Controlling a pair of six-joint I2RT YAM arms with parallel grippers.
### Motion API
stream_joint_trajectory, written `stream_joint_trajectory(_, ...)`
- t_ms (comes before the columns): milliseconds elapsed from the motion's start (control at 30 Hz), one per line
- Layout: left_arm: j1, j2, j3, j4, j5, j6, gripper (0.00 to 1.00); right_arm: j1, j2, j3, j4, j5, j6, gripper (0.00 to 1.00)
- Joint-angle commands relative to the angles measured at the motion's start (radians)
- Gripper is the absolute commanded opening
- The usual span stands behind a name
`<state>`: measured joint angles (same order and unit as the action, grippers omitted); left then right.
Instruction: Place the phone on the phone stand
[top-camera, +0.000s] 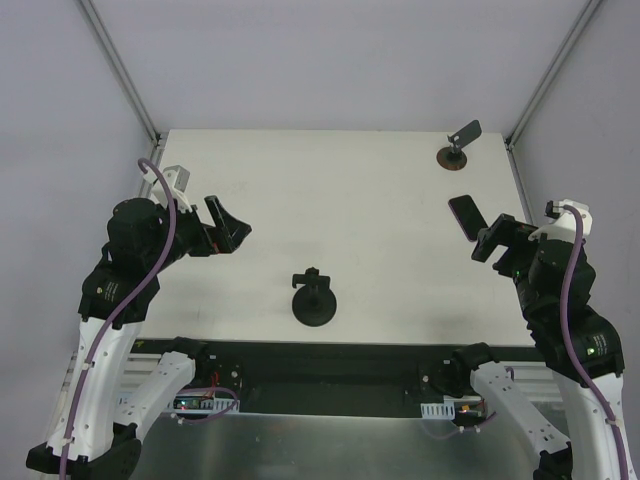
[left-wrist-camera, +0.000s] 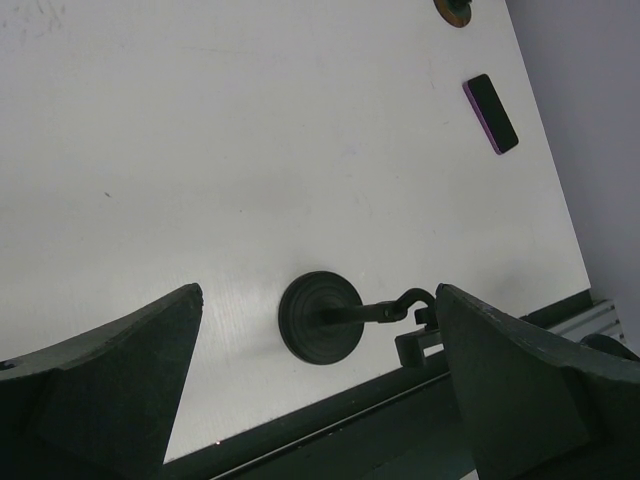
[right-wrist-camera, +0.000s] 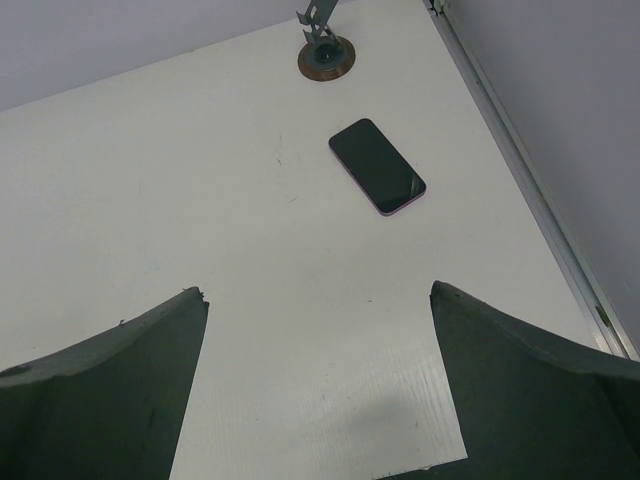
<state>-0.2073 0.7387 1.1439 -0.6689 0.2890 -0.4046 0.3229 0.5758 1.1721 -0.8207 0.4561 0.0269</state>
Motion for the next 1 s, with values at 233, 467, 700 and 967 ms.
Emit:
stream_joint_trajectory(233,0.008,0.010,0.037,0.000,0.036,0.021,0.99,-0.004,0.009,0.011,0.006,-0.005,0.010,0.96)
stream_joint_trajectory(467,0.008,0.005,0.031,-0.004,0.033,0.026,0.99,-0.005,0.024,0.012,0.005,-0.019,0.011,0.96)
stream_joint_trajectory(700,0.008,0.010,0.037,-0.006,0.035,0.030,0.99,-0.005,0.022,0.011,0.006,-0.020,0.011,0.96)
stream_joint_trajectory(967,0.008,0.036,0.025,-0.006,0.162,0.061,0.99,-0.004,0.103,0.004,0.026,-0.380,-0.059,0.96)
